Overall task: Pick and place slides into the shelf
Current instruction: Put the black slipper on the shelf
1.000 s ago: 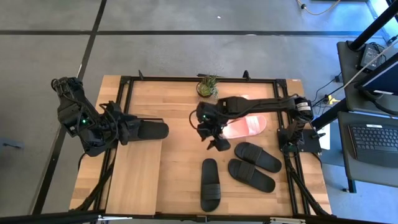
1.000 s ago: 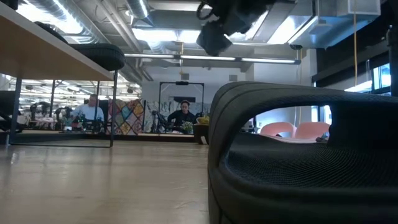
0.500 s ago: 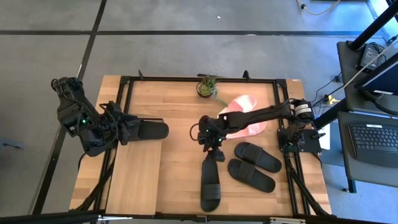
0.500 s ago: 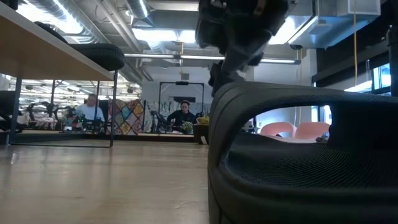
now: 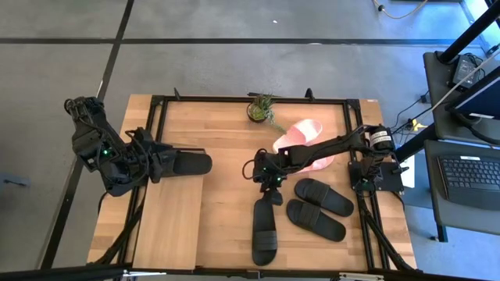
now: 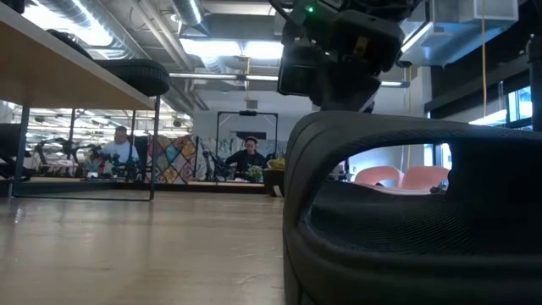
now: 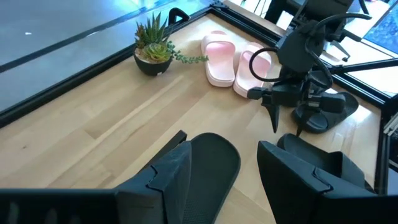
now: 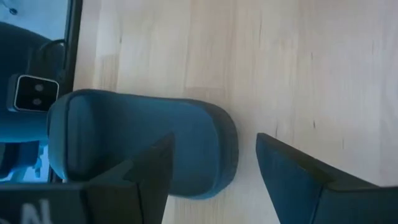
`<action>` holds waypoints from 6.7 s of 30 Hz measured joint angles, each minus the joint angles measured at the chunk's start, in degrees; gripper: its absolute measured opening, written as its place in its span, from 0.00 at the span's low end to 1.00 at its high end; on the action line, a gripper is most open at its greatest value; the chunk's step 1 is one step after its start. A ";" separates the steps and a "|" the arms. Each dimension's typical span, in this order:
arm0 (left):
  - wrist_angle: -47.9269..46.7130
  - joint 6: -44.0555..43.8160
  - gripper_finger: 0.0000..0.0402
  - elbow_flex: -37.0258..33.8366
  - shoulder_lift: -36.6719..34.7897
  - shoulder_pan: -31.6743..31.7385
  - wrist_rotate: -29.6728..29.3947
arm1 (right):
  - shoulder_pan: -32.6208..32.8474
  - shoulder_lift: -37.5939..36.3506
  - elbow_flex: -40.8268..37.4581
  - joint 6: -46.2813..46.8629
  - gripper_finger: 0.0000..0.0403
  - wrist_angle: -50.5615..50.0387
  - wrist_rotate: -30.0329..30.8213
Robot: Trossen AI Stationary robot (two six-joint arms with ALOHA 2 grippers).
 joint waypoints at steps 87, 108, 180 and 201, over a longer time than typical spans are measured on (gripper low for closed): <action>0.00 2.98 0.44 0.00 0.00 0.00 -0.14 | 5.70 1.06 19.69 60.92 0.13 19.82 39.05; -0.22 10.86 0.44 0.00 0.00 0.01 0.48 | 9.86 22.78 50.96 65.89 0.13 3.96 49.34; -0.22 13.07 0.44 0.00 -0.02 0.00 6.18 | 12.98 27.92 51.02 77.88 0.12 3.69 57.29; -0.20 13.11 0.44 0.00 -0.02 0.00 7.60 | 13.23 27.80 51.03 78.14 0.12 3.55 58.42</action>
